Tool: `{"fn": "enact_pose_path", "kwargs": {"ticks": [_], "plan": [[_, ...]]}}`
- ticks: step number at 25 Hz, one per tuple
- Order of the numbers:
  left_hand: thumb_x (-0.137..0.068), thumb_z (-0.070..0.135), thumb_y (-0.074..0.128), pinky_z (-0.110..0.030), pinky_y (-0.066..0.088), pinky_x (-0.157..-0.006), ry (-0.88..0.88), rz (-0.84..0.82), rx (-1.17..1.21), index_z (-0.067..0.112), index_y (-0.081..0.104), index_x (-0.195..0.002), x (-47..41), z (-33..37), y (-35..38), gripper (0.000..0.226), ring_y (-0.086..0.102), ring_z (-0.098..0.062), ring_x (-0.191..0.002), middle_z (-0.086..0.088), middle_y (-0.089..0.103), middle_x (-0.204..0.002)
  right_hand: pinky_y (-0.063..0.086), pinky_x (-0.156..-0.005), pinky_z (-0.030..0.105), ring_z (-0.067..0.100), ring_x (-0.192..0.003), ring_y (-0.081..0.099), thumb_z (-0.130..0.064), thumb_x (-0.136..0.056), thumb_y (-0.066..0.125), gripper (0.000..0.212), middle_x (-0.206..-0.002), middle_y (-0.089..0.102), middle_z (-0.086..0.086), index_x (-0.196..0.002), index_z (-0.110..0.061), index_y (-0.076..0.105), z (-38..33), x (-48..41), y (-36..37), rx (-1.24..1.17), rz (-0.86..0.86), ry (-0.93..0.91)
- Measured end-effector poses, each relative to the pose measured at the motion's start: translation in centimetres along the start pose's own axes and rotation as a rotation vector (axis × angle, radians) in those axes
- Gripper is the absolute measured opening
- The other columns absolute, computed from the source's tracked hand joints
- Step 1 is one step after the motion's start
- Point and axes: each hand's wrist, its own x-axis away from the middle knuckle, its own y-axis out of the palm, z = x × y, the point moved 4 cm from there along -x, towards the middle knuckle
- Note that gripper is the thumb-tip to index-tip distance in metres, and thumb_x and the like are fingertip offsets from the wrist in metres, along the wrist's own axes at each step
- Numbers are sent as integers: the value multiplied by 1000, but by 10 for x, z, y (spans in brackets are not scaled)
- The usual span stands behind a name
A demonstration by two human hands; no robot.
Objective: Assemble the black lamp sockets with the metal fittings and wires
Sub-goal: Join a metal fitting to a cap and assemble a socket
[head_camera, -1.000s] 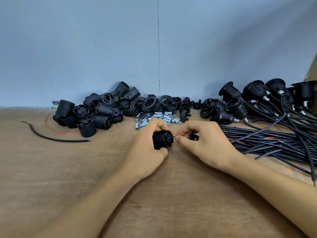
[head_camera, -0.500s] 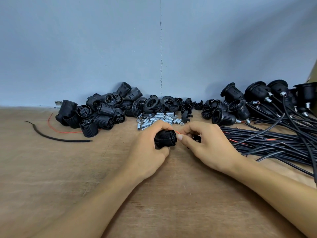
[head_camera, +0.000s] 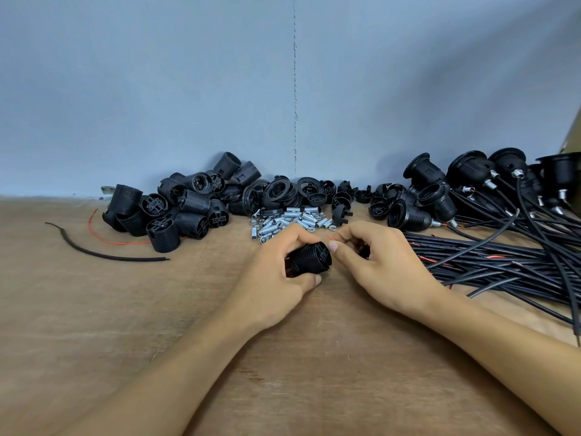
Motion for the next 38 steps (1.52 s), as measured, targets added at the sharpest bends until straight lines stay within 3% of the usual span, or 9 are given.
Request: {"fn": "enact_pose_path", "kwargs": {"ticks": [11, 21, 27, 32, 35, 38], "plan": [[-71, 14, 78, -47, 52, -102, 0, -5, 3, 36, 61, -101, 0, 1, 2, 41, 70, -3, -105, 21, 74, -108, 35, -56, 11, 2, -60, 49, -23, -93, 66, 12, -64, 58, -7, -83, -18, 68, 0, 2, 3, 22, 23, 69], [-70, 14, 81, -44, 52, -102, -33, 15, -1, 35, 61, -98, -1, 2, 0, 40, 70, -2, -103, 21, 75, -106, 38, -59, 14, 1, -57, 50, -34, -91, 68, 17, -58, 57, -13, -76, -25, 68, 9, 1, 2, -58, 64, 182], [-67, 15, 79, -45, 51, -103, -26, 20, -9, 35, 63, -99, -1, 3, 2, 41, 70, -4, -105, 18, 75, -105, 33, -56, 14, 4, -55, 45, -33, -93, 66, 20, -59, 54, -8, -80, -18, 70, 9, 0, 4, 8, 26, 158], [-66, 22, 82, -43, 53, -101, -34, 22, -21, 38, 62, -99, 1, 5, 2, 42, 70, -2, -102, 22, 75, -104, 34, -54, 14, 2, -54, 46, -32, -93, 66, 31, -51, 48, -11, -64, -26, 57, 7, 2, 2, 14, 41, 171], [-67, 17, 81, -42, 52, -102, -39, 31, -4, 38, 63, -100, 0, 3, -1, 44, 69, 0, -104, 22, 74, -106, 34, -56, 13, 0, -57, 50, -36, -93, 65, 23, -56, 55, -12, -74, -25, 70, 5, 2, 3, -24, 54, 174], [-68, 10, 81, -43, 51, -104, -44, 24, 24, 37, 64, -103, -2, 1, -2, 48, 69, -2, -106, 18, 75, -107, 44, -63, 23, 5, -62, 56, -34, -95, 60, 23, -65, 64, -7, -78, -24, 71, 5, 2, 1, -32, 34, 161]]}}
